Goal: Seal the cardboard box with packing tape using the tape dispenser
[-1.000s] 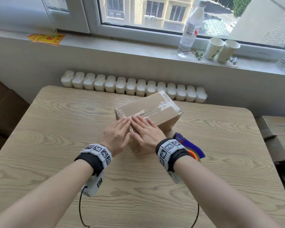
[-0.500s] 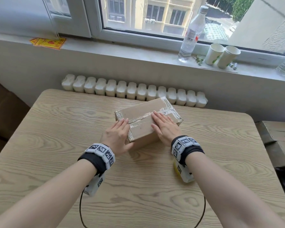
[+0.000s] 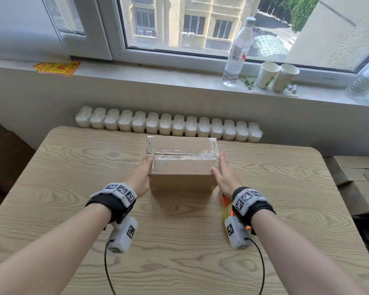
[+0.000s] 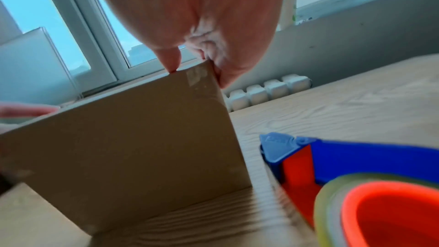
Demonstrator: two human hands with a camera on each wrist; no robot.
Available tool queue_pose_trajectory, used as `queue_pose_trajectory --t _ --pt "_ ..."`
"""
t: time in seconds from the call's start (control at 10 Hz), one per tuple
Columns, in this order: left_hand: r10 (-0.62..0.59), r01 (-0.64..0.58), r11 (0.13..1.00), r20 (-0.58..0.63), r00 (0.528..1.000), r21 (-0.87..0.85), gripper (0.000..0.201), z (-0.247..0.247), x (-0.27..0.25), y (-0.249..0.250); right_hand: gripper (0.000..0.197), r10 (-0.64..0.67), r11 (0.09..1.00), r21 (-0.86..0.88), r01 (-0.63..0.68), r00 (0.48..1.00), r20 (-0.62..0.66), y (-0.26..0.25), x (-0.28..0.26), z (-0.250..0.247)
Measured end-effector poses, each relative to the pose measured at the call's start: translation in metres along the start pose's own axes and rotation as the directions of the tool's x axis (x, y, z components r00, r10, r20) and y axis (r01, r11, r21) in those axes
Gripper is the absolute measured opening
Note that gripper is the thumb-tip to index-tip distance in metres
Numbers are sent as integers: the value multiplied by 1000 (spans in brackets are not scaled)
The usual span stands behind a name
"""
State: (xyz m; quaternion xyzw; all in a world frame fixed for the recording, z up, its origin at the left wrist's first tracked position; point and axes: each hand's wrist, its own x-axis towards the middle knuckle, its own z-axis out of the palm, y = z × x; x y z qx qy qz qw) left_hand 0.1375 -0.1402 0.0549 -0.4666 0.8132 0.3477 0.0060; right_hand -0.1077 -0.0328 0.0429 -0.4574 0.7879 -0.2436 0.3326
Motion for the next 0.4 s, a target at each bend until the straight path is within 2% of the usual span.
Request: queue_pose_trajectory --t 0.1,0.2,0.3,0.4 --pt "-95 105 973 61 994 -204 86 4 9 6 69 77 989 130 -74 997 -18 1 -2 6" --pt "-139 168 938 114 984 -305 93 11 16 8 72 107 972 212 -100 994 -22 6 -2 11" --pt "-145 168 934 97 985 -315 93 12 16 13 76 124 959 261 -113 992 -27 1 -6 13" --pt "-152 150 946 15 988 -287 87 12 15 16 78 127 953 283 -111 991 -41 -1 -7 8"
